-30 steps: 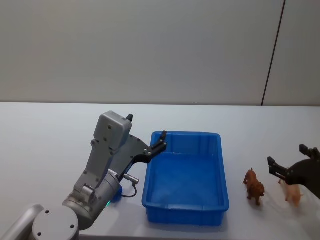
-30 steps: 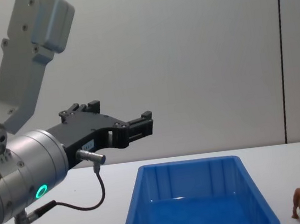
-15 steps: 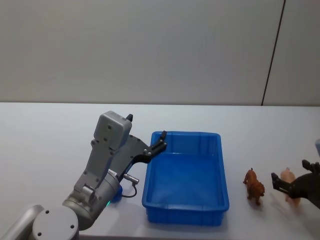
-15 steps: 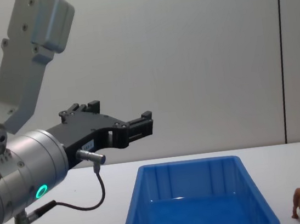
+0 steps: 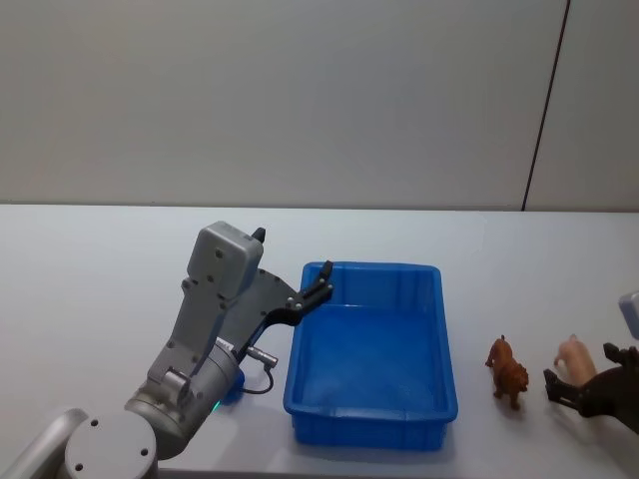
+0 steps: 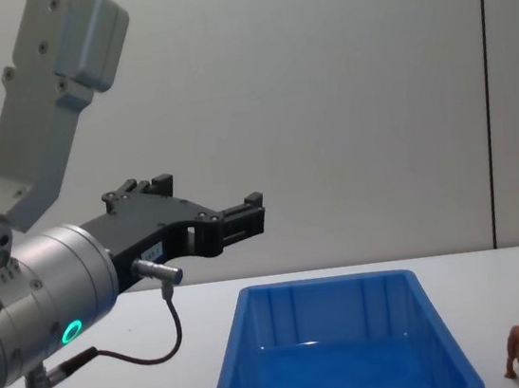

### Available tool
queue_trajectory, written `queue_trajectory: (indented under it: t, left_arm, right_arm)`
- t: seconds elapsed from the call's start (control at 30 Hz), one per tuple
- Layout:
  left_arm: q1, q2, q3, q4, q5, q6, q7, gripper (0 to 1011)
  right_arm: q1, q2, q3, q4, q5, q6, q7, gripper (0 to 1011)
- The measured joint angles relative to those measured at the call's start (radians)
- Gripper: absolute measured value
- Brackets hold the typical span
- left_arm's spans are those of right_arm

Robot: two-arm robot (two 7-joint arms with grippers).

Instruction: Pick up the two dolls from the table and place them into the box.

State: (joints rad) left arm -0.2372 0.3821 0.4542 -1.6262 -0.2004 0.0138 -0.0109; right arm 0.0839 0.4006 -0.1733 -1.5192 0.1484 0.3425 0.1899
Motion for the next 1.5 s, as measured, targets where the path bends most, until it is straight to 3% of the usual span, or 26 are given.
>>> queue_trajectory:
  t: [0.17,0.3,0.73,0.87,1.5]
  left_arm:
    - [0.0,0.0,0.0,0.0,0.0,0.0,0.0,1001]
    - [0.0,0.0,0.0,0.0,0.0,0.0,0.0,1002]
    - [0.0,0.0,0.0,0.0,0.0,0.0,0.0,1001]
    - [0.0,0.0,0.0,0.0,0.0,0.0,0.0,1002]
    - [0.0,0.0,0.0,0.0,0.0,0.0,0.0,1001]
  right_arm:
    - [0.0,-0.001,-0.001,0.004,-0.001,0.017,0.007,997]
    - [0.002,-0.002,-0.002,0.008,-0.001,0.031,0.013,902]
    - [0.014,-0.011,-0.003,0.022,0.006,0.081,0.016,531]
    - [0.014,-0.013,-0.002,0.022,0.009,0.079,0.011,374]
    - [0.008,-0.015,0.022,-0.039,0.062,-0.057,-0.042,359]
